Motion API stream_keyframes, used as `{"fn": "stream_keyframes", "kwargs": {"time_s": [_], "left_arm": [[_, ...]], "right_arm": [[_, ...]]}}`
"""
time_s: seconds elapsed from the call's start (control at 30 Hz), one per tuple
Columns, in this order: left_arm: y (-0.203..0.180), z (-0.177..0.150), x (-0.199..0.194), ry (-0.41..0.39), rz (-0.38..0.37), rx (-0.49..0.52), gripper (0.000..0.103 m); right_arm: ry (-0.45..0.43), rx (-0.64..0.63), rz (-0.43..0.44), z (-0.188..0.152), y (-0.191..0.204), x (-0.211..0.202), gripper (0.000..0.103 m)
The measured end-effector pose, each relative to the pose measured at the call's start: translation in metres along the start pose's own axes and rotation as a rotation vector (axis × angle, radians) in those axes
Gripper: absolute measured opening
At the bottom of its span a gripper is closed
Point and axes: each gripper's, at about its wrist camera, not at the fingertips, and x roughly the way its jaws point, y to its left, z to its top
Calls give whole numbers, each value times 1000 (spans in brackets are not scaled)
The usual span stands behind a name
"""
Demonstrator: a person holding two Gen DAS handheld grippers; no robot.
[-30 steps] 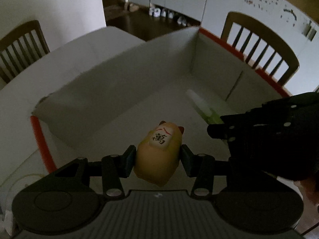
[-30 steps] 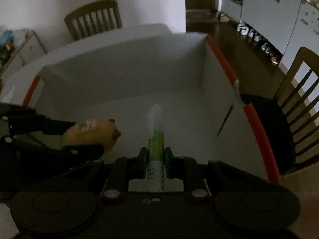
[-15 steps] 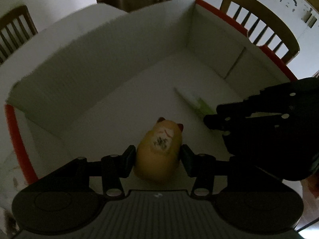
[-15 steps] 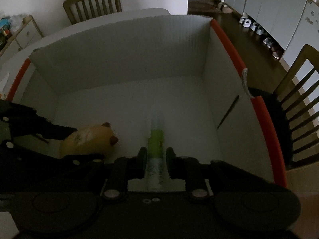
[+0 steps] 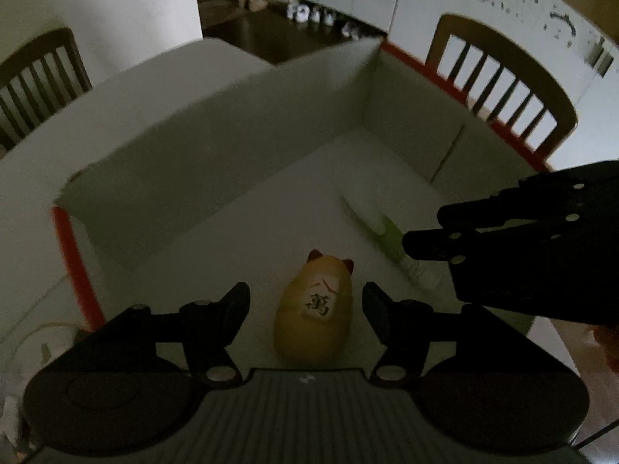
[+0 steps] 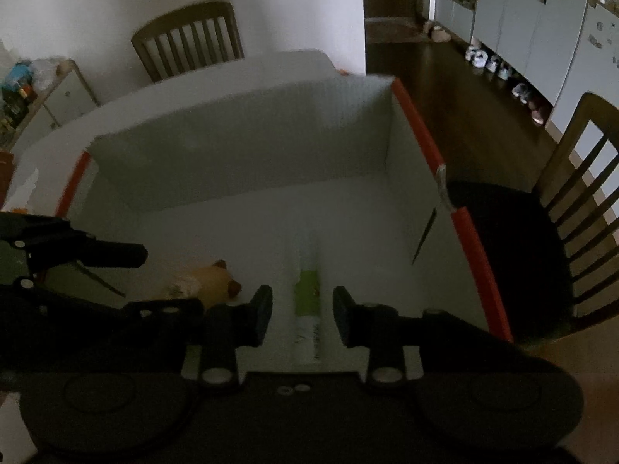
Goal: Organize objects
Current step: 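Open both tools to release the tube and figurine inside the box, then move both tools back over the cluttered table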
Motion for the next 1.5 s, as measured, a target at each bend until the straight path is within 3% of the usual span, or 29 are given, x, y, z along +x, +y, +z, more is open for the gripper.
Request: {"fn": "stream_keyframes", "kwargs": {"time_s": [0.17, 0.57, 0.93, 1.3, 1.37, 1.5], "left_arm": [[5, -2, -26, -78, -5, -58, 63], [9, -29, -86, -268, -8, -86, 63], [32, -69, -143, -394, -13, -86, 63], [56, -108, -180, -448, -22, -46, 67], [61, -114, -183, -456, -20, -42, 76], [75, -127, -189, -471, -32, -55, 79]], "right_arm": [[-55, -27, 24, -3, 6, -28, 37], [-185, -41, 52, -18, 29, -89, 41], [-233, 13, 27, -42, 76, -110, 52], [-276, 24, 16, -64, 130, -121, 63], [-283, 21, 16, -66, 138, -123, 64], [-289, 12, 6, -73, 153, -124, 69]]}}
